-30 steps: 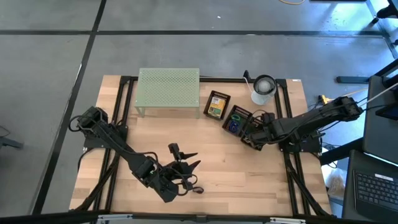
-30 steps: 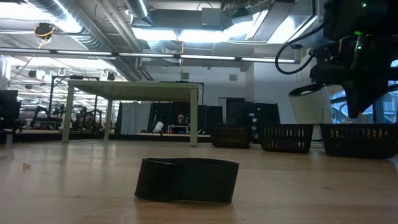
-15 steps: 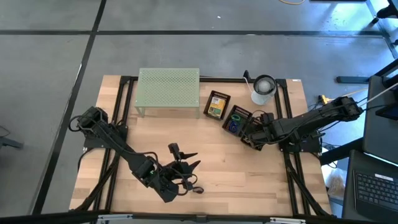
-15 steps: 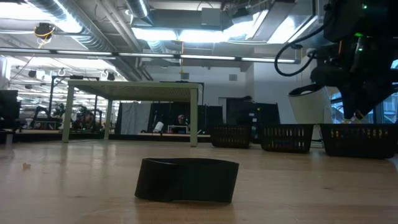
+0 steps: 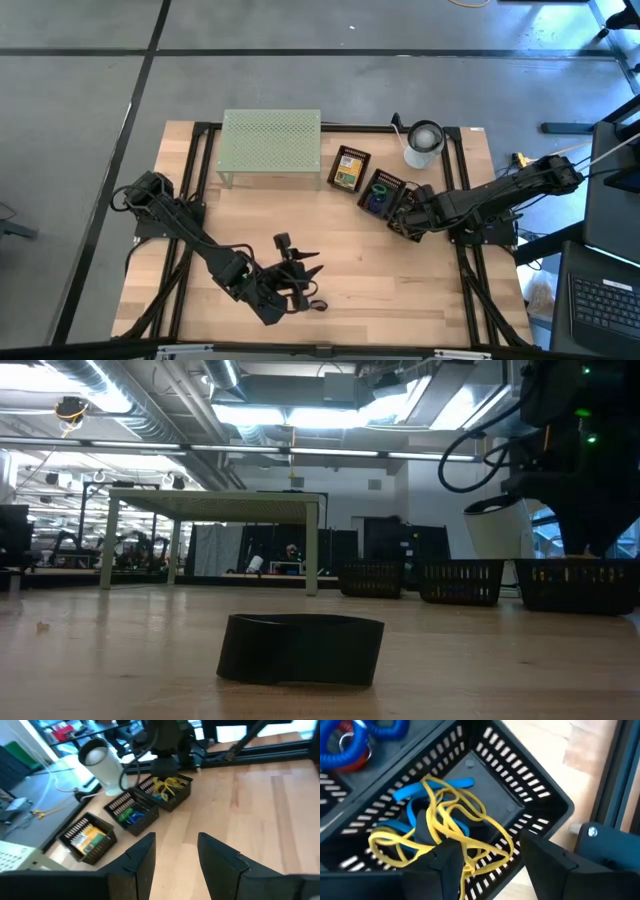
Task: Pick & Place Office Desk Supplies
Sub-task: Put the yellow rubber band into the bottom black bin, then put the black rubber band into the bottom black bin
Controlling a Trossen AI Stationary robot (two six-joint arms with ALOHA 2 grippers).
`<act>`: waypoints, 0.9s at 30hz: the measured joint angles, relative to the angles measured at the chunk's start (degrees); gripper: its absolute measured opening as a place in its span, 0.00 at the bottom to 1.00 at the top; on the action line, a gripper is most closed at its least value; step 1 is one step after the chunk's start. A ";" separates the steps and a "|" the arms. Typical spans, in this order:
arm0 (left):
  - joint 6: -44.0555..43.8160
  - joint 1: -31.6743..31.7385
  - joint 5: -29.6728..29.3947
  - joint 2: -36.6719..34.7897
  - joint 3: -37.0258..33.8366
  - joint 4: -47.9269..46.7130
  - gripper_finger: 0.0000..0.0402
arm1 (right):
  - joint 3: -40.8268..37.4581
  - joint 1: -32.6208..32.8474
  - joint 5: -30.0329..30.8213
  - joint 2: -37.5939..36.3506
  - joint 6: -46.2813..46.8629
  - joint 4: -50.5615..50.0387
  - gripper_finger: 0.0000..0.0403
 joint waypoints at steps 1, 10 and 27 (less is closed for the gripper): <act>0.00 0.00 0.90 0.00 0.00 0.01 0.35 | 0.01 0.00 -0.03 0.00 -1.91 0.19 0.48; -1.41 0.00 3.96 0.00 0.00 -0.30 0.35 | 0.09 0.00 -2.45 -0.02 -13.86 0.99 0.48; -8.89 -0.77 5.88 0.00 -0.02 -5.12 0.35 | 15.14 0.02 -1.07 -0.07 -29.45 0.78 0.48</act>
